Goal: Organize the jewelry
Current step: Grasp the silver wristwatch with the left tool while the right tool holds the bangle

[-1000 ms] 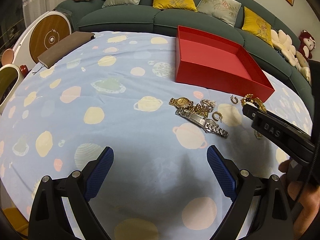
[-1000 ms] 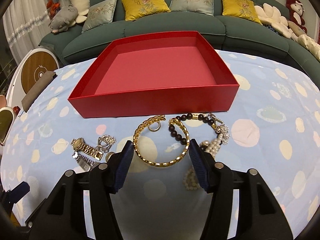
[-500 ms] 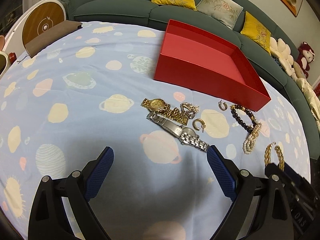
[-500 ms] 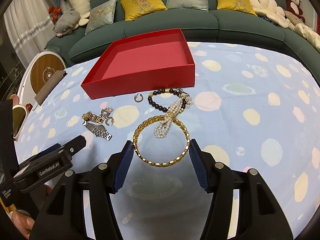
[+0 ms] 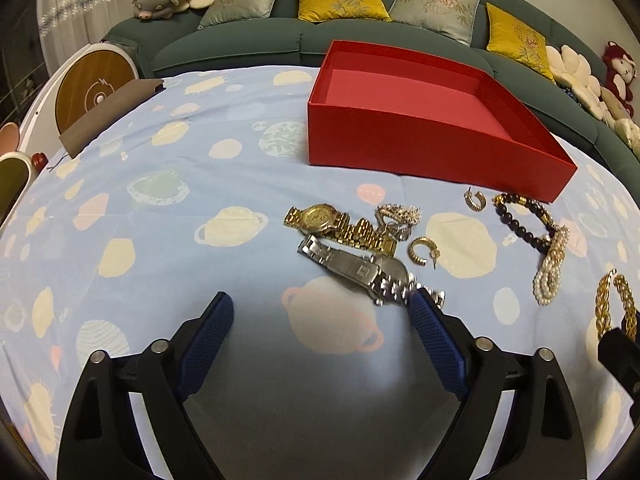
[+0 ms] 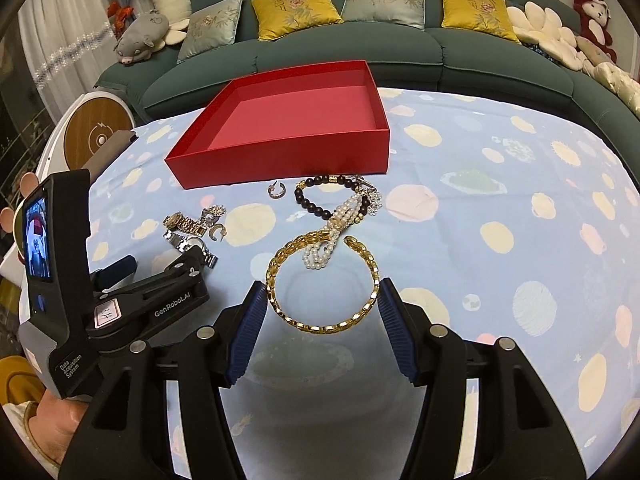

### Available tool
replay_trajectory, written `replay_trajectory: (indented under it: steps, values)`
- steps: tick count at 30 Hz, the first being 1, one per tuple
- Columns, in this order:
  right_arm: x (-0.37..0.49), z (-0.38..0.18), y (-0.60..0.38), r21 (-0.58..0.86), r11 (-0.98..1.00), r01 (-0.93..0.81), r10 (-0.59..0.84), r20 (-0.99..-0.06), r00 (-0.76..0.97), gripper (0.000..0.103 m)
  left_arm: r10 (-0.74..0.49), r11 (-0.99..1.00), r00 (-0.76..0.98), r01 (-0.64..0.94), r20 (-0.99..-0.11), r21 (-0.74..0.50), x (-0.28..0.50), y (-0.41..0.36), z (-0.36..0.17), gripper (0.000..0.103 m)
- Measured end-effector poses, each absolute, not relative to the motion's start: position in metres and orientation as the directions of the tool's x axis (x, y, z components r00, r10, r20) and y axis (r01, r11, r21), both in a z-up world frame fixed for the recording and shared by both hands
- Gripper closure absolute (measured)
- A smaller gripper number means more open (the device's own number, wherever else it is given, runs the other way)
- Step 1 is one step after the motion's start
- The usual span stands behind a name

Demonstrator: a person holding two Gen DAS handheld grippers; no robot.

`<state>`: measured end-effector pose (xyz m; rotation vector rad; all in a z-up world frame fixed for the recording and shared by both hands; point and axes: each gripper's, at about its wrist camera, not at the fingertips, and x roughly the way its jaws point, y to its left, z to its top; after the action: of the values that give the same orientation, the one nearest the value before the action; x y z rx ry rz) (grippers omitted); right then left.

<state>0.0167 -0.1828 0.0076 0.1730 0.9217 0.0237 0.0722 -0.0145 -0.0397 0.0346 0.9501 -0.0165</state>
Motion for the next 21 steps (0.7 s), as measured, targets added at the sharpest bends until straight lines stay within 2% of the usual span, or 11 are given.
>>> replay_trajectory:
  steps: [4, 7, 11, 13, 15, 20, 21]
  values:
    - [0.014, 0.008, -0.184, 0.159, 0.986, 0.051, 0.097, -0.79, 0.606, 0.047, -0.02, 0.997, 0.596, 0.071, -0.802, 0.029, 0.062, -0.005, -0.039, 0.036]
    - [0.014, 0.006, -0.183, 0.155, 0.987, 0.043, 0.098, -0.794, 0.6, 0.047, -0.035, 0.997, 0.598, 0.077, -0.801, 0.015, 0.059, 0.004, -0.038, 0.037]
    - [0.013, 0.004, -0.178, 0.152, 0.988, 0.032, 0.103, -0.795, 0.597, 0.047, -0.13, 0.992, 0.58, 0.081, -0.804, -0.102, 0.063, 0.004, -0.032, 0.038]
    - [0.014, 0.004, -0.176, 0.153, 0.988, 0.033, 0.103, -0.793, 0.6, 0.047, -0.165, 0.985, 0.565, 0.059, -0.809, -0.16, 0.067, -0.004, -0.029, 0.034]
    - [0.015, 0.005, -0.175, 0.154, 0.987, 0.036, 0.101, -0.791, 0.603, 0.047, -0.165, 0.983, 0.558, 0.024, -0.813, -0.182, 0.073, -0.012, -0.028, 0.024]
    - [0.017, 0.002, -0.175, 0.149, 0.988, 0.042, 0.093, -0.791, 0.604, 0.047, 0.004, 0.998, 0.59, -0.047, -0.807, -0.03, 0.089, -0.029, -0.039, 0.012]
    - [0.017, 0.001, -0.176, 0.15, 0.988, 0.043, 0.094, -0.793, 0.602, 0.047, 0.016, 0.999, 0.595, -0.051, -0.804, -0.017, 0.09, -0.029, -0.04, 0.012]
